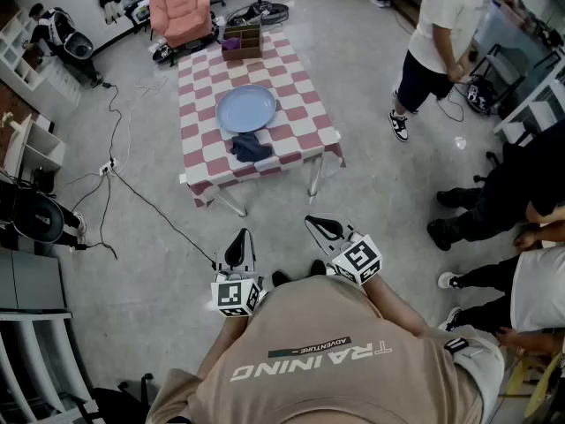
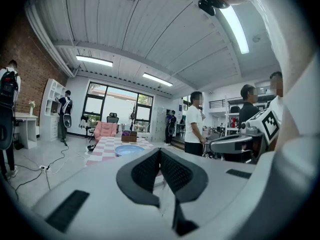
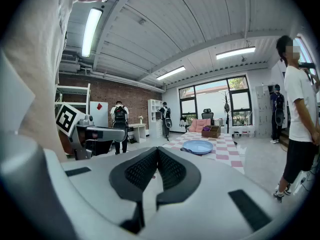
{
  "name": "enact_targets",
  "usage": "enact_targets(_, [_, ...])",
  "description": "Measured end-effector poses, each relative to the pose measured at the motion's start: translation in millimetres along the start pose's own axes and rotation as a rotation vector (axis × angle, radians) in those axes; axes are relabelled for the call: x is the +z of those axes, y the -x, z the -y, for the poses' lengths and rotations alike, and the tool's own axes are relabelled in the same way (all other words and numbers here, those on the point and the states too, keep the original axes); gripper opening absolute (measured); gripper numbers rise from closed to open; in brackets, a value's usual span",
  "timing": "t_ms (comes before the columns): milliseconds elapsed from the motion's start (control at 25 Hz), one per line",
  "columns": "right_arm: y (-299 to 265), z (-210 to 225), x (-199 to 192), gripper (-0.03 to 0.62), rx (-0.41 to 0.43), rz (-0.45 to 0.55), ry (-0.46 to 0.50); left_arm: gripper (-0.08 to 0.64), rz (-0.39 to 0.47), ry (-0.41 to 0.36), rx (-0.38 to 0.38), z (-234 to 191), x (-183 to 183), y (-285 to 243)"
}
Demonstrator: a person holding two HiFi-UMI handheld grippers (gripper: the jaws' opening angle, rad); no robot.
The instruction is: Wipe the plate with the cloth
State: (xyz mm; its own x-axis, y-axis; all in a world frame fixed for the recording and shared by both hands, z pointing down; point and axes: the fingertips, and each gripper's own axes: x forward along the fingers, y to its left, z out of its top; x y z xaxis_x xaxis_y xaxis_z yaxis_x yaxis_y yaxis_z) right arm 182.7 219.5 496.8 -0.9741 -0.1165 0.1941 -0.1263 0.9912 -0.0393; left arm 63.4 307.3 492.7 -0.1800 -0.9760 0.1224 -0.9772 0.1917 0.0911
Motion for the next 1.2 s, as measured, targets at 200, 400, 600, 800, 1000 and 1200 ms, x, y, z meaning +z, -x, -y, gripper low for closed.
enact_targets(200, [-4.7,7.2,-2.8,0.018,0.007,-0.014,-0.004,0.015,0.007,-0.007,0.008,-1.4,2.7,-6.9])
enact_targets(400, [-9.9,11.2,-2.5,0.017,0.015,-0.014,0.004,0.015,0.006,-0.004,0.010,-7.4,-1.6,-13.5])
enact_targets(600, [-14.2,12.7,7.1,0.018,0.021,0.023,0.002,0.015,0.020,0.008,0.016,-14.0,5.9,-20.1])
enact_targets(800, [-24.6,10.2,5.0,0.018,0.024,0.003,-0.018,0.015,0.022,0.061,0.028,-26.7,6.3,-24.6])
enact_targets(1000, [-44.9,0.6,3.1,0.018,0.032,-0.022,0.021,0.015,0.016,0.045,0.031,-47.8,5.3,-23.3])
enact_targets(1200, [-67.3,-4.4,6.6,0.018,0.005,-0.034,0.060,0.015,0.031,0.018,-0.003,-63.8,9.7,-28.7])
